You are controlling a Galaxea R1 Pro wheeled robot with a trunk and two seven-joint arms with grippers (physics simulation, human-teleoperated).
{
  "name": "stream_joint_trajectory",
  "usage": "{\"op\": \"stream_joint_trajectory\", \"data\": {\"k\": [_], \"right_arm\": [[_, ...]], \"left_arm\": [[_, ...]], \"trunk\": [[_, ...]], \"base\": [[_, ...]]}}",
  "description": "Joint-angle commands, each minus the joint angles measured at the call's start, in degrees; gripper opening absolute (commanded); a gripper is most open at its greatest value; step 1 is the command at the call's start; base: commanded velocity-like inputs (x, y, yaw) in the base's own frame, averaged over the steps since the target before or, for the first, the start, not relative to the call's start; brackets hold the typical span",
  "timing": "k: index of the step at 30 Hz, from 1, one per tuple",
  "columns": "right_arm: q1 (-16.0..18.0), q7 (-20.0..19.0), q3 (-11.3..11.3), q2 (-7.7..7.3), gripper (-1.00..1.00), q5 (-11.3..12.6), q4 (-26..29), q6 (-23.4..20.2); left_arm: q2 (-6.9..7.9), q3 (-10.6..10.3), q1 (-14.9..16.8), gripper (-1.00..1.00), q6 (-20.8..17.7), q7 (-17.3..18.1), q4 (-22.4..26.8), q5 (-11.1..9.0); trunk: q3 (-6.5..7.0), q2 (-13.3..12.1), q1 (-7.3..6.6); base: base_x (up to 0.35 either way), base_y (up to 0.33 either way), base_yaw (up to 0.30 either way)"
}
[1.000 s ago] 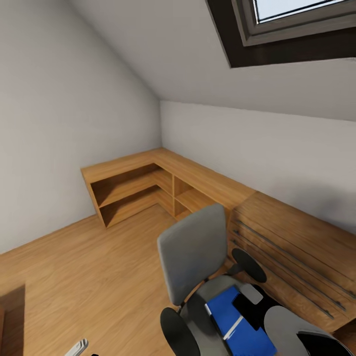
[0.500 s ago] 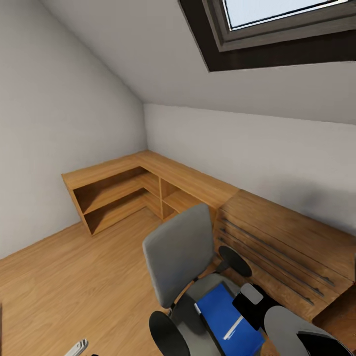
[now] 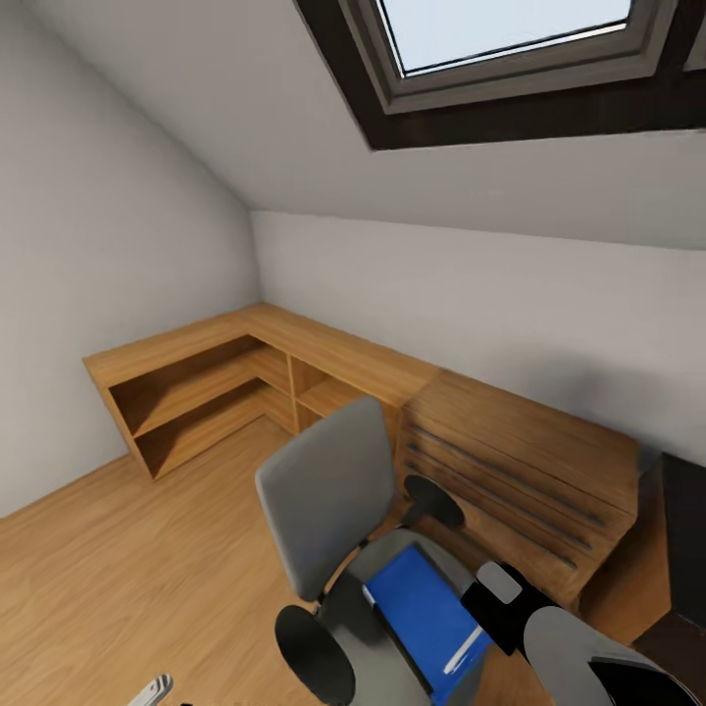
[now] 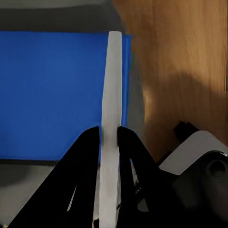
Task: In the bedroom, organize the workspace by keeping the computer under the desk, ensuring the monitor is on the desk, placing the keyboard on the desk next to the monitor, placing the mouse on the desk next to the keyboard, moving the folder from the swivel chair onto the desk next to the mouse, stacking the notebook on top of the folder with the pen on top of the notebook, and positioning the swivel chair next to the desk.
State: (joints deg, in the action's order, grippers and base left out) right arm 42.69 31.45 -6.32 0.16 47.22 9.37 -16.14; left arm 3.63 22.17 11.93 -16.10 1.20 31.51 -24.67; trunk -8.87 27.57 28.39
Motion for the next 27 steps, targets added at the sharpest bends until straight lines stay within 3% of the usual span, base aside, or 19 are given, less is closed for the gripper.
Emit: {"op": "stream_joint_trajectory", "data": {"k": [1,27], "right_arm": [[0.03,0.28,-0.36,0.02,-1.0,-0.2,0.12,-0.38],[0.03,0.28,-0.36,-0.17,-1.0,-0.2,0.23,-0.38]], "left_arm": [[-0.03,0.24,0.02,1.0,-0.33,0.12,0.03,-0.38],[-0.15,0.17,0.02,1.0,0.01,0.12,-0.33,-0.38]], "trunk": [[-0.06,0.1,0.0],[0.69,0.1,0.0]], "base": [[-0.288,0.0,-0.205],[-0.291,-0.038,-0.191]]}}
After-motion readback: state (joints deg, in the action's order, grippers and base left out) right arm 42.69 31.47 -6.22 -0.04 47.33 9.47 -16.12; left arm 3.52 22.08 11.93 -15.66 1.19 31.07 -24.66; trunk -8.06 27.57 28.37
